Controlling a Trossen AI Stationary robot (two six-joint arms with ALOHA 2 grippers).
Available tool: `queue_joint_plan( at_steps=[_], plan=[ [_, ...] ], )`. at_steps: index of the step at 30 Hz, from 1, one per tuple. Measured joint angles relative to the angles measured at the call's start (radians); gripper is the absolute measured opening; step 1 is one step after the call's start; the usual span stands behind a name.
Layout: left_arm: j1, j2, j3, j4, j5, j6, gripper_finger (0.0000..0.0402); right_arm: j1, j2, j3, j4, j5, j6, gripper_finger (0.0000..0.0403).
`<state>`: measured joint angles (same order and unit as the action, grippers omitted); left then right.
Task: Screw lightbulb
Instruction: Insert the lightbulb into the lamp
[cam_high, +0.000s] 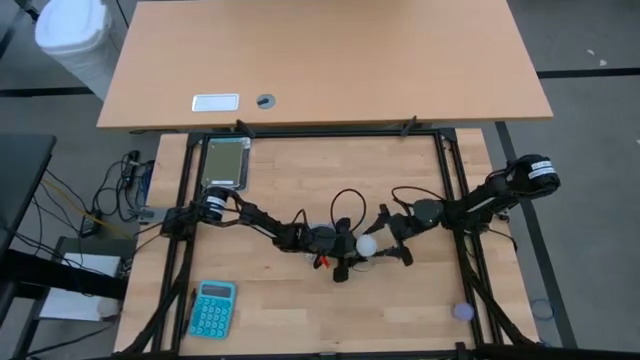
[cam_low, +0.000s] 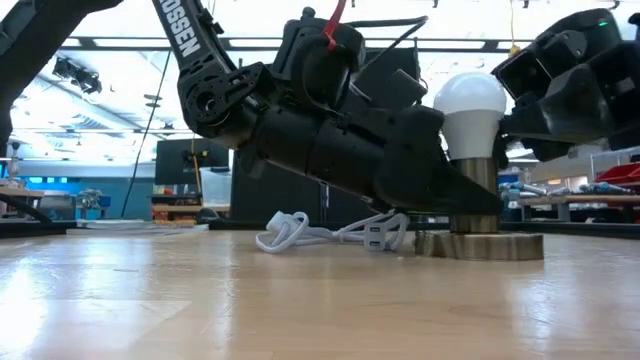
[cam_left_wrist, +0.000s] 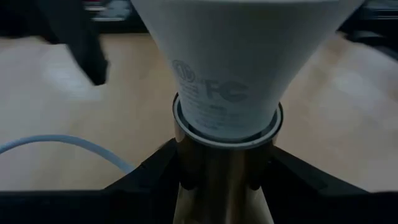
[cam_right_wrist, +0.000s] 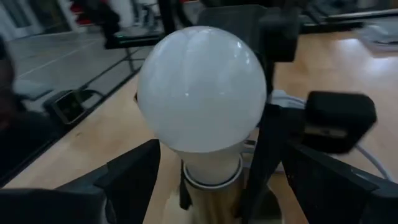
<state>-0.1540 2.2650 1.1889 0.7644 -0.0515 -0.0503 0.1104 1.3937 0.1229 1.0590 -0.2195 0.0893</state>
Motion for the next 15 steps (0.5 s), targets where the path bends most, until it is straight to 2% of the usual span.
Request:
queue_joint_plan(
  at_steps=[4,11,15],
  plan=[
    [0.019,0.0,0.0,0.007,0.113,0.0,0.0193,-0.038,0.014,0.022,-0.002,-0.104,-0.024,0.0327],
    [0.056,0.001,-0.002,0.034,0.37,-0.01,0.0193,-0.036,0.119,0.066,0.063,-0.185,-0.046,0.0325],
    [0.071,0.003,-0.002,0.05,0.434,-0.033,0.0193,-0.018,0.196,0.1,0.13,-0.217,-0.042,0.032]
  ],
)
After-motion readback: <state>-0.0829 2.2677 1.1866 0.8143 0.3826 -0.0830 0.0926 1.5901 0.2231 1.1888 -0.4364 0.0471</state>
